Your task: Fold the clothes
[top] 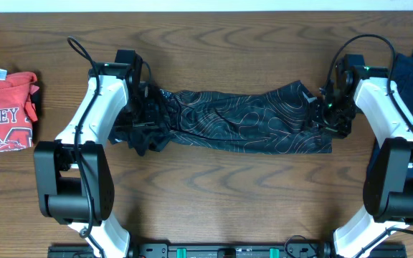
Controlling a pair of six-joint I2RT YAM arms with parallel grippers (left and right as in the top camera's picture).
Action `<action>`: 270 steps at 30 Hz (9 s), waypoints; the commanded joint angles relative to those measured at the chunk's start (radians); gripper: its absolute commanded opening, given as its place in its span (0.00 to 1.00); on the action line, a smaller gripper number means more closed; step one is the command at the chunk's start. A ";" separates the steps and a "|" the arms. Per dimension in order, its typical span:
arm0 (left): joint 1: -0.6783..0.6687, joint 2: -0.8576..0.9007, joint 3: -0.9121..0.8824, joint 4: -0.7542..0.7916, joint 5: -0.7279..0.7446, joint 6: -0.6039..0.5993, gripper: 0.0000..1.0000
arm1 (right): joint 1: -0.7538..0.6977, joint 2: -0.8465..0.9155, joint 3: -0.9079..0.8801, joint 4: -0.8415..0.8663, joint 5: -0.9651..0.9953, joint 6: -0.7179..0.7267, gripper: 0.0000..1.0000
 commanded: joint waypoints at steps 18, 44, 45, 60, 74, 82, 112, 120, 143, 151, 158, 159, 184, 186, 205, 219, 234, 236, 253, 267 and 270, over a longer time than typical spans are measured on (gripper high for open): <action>0.011 -0.157 0.235 -0.004 0.272 -0.006 0.89 | 0.009 -0.016 0.221 -0.074 -0.005 -0.058 0.95; 0.292 -0.143 -0.071 0.111 0.500 0.093 0.93 | 0.006 -0.016 0.384 -0.238 -0.077 -0.118 0.99; 0.292 -0.143 -0.074 0.119 0.500 0.093 0.93 | 0.006 -0.016 0.385 -0.238 -0.077 -0.118 0.99; 0.364 -0.135 -0.076 0.138 0.500 0.094 0.96 | 0.006 -0.016 0.384 -0.249 -0.077 -0.119 0.99; 0.400 0.065 -0.076 0.172 0.500 0.154 0.96 | 0.005 -0.016 0.384 -0.268 -0.076 -0.137 0.99; 0.406 0.083 -0.075 0.177 0.550 0.153 0.96 | -0.023 -0.014 0.376 -0.228 0.044 -0.059 0.99; 0.446 -0.306 -0.074 0.097 0.757 0.149 0.98 | -0.217 0.149 -0.099 0.232 -0.296 -0.019 0.99; 0.446 -0.309 -0.074 0.077 0.758 0.150 0.98 | -0.219 0.159 -0.099 0.249 -0.296 -0.019 0.99; 0.446 -0.309 -0.074 0.077 0.758 0.149 0.98 | -0.066 0.190 -0.099 0.344 -0.340 -0.027 0.88; 0.446 -0.309 -0.074 0.077 0.758 0.149 0.98 | -0.064 0.196 -0.099 0.366 -0.336 -0.010 0.35; 0.446 -0.309 -0.074 0.077 0.758 0.149 0.98 | -0.069 0.196 -0.099 0.381 -0.310 -0.008 0.01; 0.446 -0.309 -0.074 0.077 0.757 0.149 0.98 | -0.071 0.196 -0.099 0.383 -0.297 -0.008 0.01; 0.446 -0.309 -0.074 0.073 0.758 0.149 0.98 | -0.358 0.194 0.165 0.176 -0.236 -0.079 0.01; 0.446 -0.309 -0.074 0.074 0.758 0.149 0.98 | -0.348 0.194 0.205 0.129 -0.235 -0.103 0.01; 0.446 -0.309 -0.074 0.074 0.758 0.149 0.98 | 0.097 0.194 0.296 -0.111 -0.074 -0.113 0.01; 0.446 -0.309 -0.074 0.074 0.758 0.150 0.98 | 0.303 0.194 0.296 -0.183 0.053 -0.038 0.01; 0.446 -0.309 -0.074 0.085 0.758 0.150 0.99 | 0.386 0.194 0.373 -0.108 0.117 0.043 0.01; 0.446 -0.309 -0.074 0.091 0.758 0.150 0.99 | 0.400 0.194 0.376 -0.105 0.116 0.040 0.01; 0.446 -0.309 -0.074 0.095 0.758 0.150 0.99 | 0.510 0.243 0.376 -0.087 0.103 0.040 0.25; 0.446 -0.309 -0.074 0.095 0.758 0.150 0.99 | 0.516 0.293 0.451 0.002 -0.006 0.041 0.45; 0.446 -0.309 -0.074 0.095 0.758 0.149 0.99 | 0.521 0.293 0.493 0.015 -0.023 0.040 0.32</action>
